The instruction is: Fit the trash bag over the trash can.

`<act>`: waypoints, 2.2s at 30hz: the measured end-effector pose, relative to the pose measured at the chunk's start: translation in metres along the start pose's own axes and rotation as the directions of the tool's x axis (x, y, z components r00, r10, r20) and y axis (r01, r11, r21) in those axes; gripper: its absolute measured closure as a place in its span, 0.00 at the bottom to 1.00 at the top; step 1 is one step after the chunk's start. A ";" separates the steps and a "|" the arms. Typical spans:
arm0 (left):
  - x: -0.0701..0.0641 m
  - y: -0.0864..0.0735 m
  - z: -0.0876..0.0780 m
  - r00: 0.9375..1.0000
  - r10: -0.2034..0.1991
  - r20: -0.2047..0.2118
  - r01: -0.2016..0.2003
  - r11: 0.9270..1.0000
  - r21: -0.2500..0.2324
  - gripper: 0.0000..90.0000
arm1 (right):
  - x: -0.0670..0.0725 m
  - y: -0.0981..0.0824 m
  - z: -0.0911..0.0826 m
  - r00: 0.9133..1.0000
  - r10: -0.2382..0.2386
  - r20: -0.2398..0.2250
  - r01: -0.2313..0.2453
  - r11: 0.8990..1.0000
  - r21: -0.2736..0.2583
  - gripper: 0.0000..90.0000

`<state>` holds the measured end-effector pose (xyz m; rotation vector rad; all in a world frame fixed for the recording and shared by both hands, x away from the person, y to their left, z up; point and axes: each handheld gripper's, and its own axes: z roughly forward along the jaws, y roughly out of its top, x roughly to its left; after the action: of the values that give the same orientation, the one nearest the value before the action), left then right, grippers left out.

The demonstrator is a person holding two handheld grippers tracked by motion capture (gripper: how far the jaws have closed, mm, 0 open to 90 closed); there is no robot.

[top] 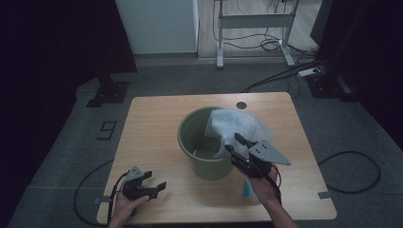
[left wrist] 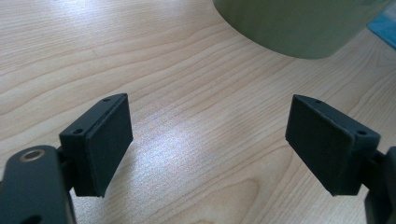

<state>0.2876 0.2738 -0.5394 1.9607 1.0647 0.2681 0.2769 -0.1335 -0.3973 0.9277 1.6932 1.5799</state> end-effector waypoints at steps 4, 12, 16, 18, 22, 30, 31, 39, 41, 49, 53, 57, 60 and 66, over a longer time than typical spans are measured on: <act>0.000 0.000 -0.001 1.000 -0.004 -0.002 0.004 1.000 -0.002 0.16 | -0.003 -0.005 -0.027 0.998 0.049 0.048 -0.048 0.998 -0.027 0.37; -0.002 -0.001 0.002 1.000 0.002 -0.002 -0.002 1.000 0.007 0.16 | -0.011 -0.032 -0.056 0.994 0.083 0.067 -0.084 0.996 0.012 0.31; -0.002 -0.001 0.002 1.000 0.001 -0.002 -0.001 1.000 0.010 0.16 | -0.012 -0.039 -0.058 0.996 0.074 0.049 -0.076 0.996 0.035 0.34; -0.002 -0.001 0.002 1.000 0.001 -0.003 -0.001 1.000 0.010 0.16 | -0.012 -0.039 -0.056 0.996 0.072 0.045 -0.074 0.997 0.036 0.34; -0.002 -0.001 0.001 1.000 0.003 -0.004 -0.003 1.000 0.005 0.16 | -0.006 -0.030 -0.049 0.998 0.065 0.016 -0.065 0.997 0.036 0.34; -0.001 -0.002 0.001 1.000 0.002 -0.004 -0.002 1.000 0.006 0.16 | 0.003 -0.046 -0.060 0.996 0.064 0.058 -0.068 0.996 0.057 0.30; -0.001 -0.002 0.001 1.000 0.003 -0.004 -0.003 1.000 0.005 0.16 | 0.003 -0.050 -0.061 0.996 0.066 0.065 -0.070 0.996 0.062 0.29; -0.001 -0.002 0.003 1.000 0.003 -0.007 -0.003 1.000 0.012 0.16 | 0.004 -0.082 -0.054 0.988 0.049 0.145 -0.065 0.992 0.109 0.23; -0.001 -0.003 0.002 1.000 0.003 -0.007 -0.003 1.000 0.009 0.16 | 0.005 -0.087 -0.048 0.985 0.037 0.169 -0.060 0.990 0.129 0.23; 0.000 -0.003 0.000 1.000 -0.002 -0.009 0.002 1.000 -0.001 0.16 | 0.000 -0.102 -0.039 0.958 0.001 0.288 -0.059 0.979 0.196 0.29; 0.000 -0.001 -0.001 1.000 -0.008 -0.012 0.008 1.000 -0.013 0.16 | -0.003 -0.107 -0.041 0.953 -0.001 0.303 -0.066 0.976 0.208 0.41; -0.002 0.002 -0.006 1.000 -0.025 0.002 0.025 0.999 -0.039 0.17 | -0.010 -0.108 -0.041 0.955 0.012 0.296 -0.081 0.972 0.222 0.63; -0.004 0.005 -0.010 0.999 -0.035 0.003 0.035 0.997 -0.065 0.18 | -0.017 -0.105 -0.042 0.948 0.024 0.319 -0.094 0.974 0.206 0.81; -0.010 0.015 -0.018 1.000 -0.029 -0.007 0.029 0.994 -0.109 0.20 | -0.033 -0.089 -0.047 0.937 0.063 0.344 -0.117 0.983 0.140 0.96</act>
<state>0.2797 0.2728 -0.5149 1.8472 1.0612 0.3123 0.2493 -0.1901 -0.4832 1.2939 1.5624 1.2646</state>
